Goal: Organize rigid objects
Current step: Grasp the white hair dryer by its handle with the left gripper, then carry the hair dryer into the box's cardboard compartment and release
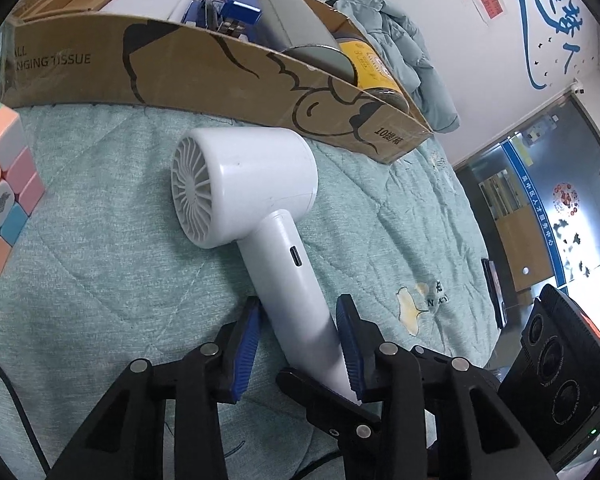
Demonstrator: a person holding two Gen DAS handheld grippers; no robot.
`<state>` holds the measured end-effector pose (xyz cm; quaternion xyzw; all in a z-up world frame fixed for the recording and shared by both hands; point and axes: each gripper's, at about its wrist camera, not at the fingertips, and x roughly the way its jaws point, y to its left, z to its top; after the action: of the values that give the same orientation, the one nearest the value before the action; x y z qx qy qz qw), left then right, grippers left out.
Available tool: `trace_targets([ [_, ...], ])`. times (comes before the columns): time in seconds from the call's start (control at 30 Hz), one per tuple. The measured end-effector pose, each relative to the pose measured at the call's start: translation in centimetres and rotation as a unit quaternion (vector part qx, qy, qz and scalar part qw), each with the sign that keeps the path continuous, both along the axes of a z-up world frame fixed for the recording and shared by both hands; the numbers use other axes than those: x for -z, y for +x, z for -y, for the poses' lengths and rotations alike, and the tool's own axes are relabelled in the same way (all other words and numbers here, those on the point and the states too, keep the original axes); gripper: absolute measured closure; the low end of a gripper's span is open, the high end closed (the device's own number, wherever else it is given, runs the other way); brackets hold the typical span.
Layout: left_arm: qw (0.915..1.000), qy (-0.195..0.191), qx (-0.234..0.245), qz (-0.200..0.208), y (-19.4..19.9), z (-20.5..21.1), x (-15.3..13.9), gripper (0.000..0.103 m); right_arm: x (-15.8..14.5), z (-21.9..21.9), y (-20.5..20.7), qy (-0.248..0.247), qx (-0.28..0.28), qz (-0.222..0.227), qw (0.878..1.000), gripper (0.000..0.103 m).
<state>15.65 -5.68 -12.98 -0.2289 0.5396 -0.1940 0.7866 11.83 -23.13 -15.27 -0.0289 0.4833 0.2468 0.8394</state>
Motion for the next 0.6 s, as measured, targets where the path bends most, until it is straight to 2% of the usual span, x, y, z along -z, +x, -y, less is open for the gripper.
trace_targets([
  [0.33,0.9985,0.009,0.003,0.055,-0.1,-0.5,-4.5,0.069,-2.8,-0.7,-0.2,0.016,0.009,0.051,0.999,0.078],
  [0.6,0.995,0.024,0.018,0.096,1.4,-0.9,-8.3,0.069,-5.2,-1.4,0.9,0.023,0.015,0.098,0.995,0.078],
])
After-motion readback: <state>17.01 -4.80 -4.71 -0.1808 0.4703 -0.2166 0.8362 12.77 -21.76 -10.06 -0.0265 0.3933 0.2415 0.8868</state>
